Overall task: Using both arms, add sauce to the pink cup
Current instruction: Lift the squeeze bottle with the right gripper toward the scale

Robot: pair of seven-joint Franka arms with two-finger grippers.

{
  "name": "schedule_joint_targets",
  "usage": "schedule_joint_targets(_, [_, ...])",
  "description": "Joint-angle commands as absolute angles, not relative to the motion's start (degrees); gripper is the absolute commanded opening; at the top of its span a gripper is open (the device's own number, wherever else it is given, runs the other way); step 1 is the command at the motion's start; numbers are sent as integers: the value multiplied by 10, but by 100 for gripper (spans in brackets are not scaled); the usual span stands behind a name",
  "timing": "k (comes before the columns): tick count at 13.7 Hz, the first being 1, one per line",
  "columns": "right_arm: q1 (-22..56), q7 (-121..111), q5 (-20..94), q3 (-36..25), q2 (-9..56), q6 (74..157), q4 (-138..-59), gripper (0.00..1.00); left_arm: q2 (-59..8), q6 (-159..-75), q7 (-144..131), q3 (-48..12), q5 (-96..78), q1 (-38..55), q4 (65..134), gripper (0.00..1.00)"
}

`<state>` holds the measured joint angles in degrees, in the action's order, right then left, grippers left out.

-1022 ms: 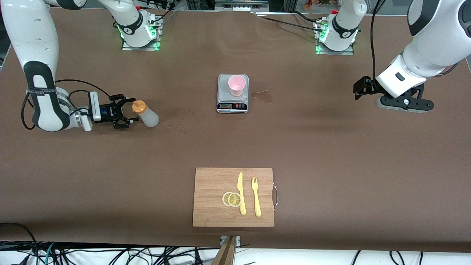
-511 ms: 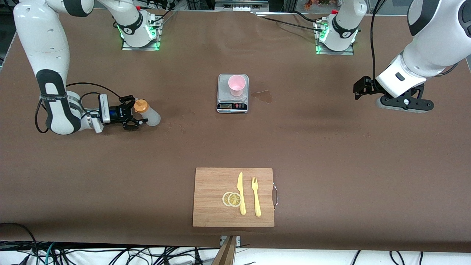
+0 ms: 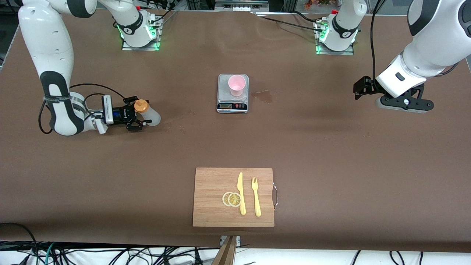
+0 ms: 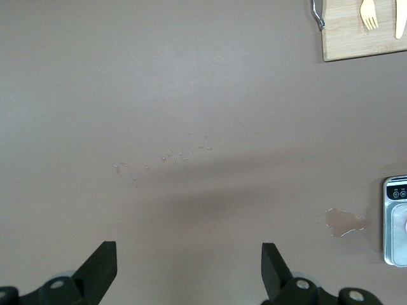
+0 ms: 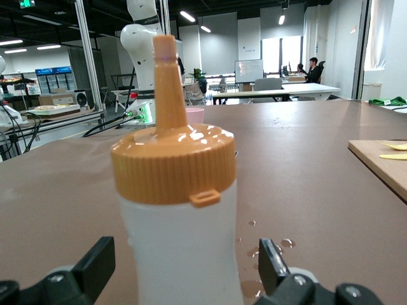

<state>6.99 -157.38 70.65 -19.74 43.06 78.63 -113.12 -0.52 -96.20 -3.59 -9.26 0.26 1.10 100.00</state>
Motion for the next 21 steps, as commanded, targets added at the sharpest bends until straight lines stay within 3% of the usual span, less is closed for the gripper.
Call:
schedule_joint_targets(1, [83, -1643, 729, -201, 440, 771, -1140, 100, -5, -953, -25, -93, -4, 9, 992, 100])
schedule_joint_targets(4, [89, -1643, 736, -200, 440, 763, -1140, 98, -5, -953, -25, -93, -4, 10, 992, 100])
schedule_joint_targets(5, [89, -1643, 739, -197, 439, 759, -1140, 90, -5, -953, -25, -93, -4, 10, 992, 100])
schedule_joint_targets(9, [89, -1641, 740, -196, 439, 750, -1137, 28, -6, -953, -25, -93, -4, 10, 992, 100])
schedule_joint_targets(12, [89, -1639, 740, -196, 435, 749, -1135, 5, -6, -953, -25, -93, -4, 9, 992, 100])
schedule_joint_targets(15, [109, -1613, 740, -196, 431, 748, -1126, 5, -6, -953, -25, -93, -4, 8, 992, 100])
schedule_joint_targets(21, [146, -1470, 687, -204, 310, 841, -1136, 5, -6, -952, -25, -93, -4, 8, 992, 100])
